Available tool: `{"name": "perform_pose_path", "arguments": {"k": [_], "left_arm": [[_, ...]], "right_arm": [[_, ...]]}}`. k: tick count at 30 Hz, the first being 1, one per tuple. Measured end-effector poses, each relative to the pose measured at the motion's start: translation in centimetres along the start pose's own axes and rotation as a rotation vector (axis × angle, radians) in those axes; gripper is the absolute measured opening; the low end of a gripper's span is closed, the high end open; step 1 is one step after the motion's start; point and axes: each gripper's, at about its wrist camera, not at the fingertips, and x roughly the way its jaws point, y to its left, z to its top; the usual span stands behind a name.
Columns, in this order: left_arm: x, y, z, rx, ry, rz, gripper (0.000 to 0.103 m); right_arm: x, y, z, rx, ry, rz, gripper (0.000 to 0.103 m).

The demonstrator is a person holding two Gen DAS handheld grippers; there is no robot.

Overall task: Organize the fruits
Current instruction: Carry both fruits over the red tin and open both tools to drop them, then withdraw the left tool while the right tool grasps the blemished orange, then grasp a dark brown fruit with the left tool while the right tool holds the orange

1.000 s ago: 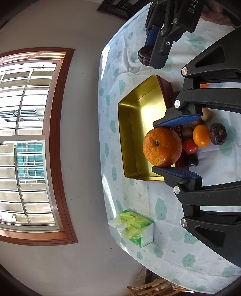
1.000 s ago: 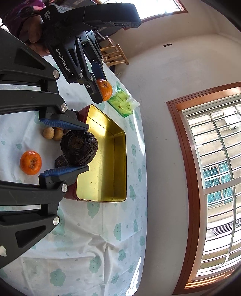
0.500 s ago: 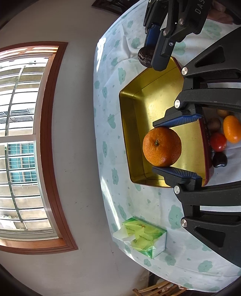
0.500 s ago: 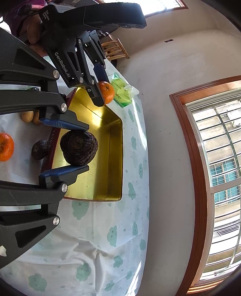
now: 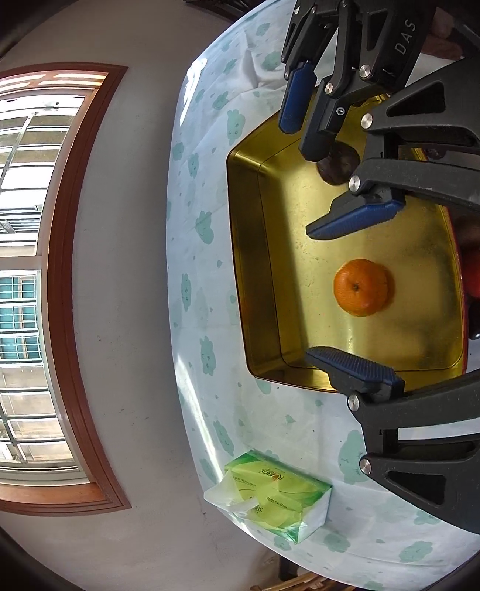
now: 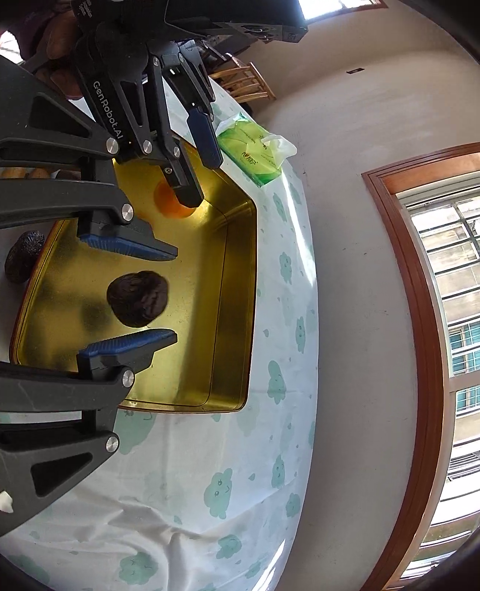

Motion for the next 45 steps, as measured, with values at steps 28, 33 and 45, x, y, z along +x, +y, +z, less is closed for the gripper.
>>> {"name": "perform_pose_path", "arguments": {"k": [28, 33, 45], "left_arm": [[-13.3, 1.7, -14.3, -0.028, 0.008, -0.136, 0.093], [-13.0, 1.1, -14.0, -0.001, 0.010, -0.129, 0.093], [-9.0, -0.7, -12.7, 0.044, 0.072, -0.122, 0.077]], "right_arm": [[-8.1, 1.8, -12.0, -0.077, 0.118, 0.008, 0.058], [-5.7, 1.9, -11.7, -0.080, 0.170, 0.004, 0.036], [-7.4, -5.2, -11.3, 0.250, 0.079, -0.170, 0.037]]}}
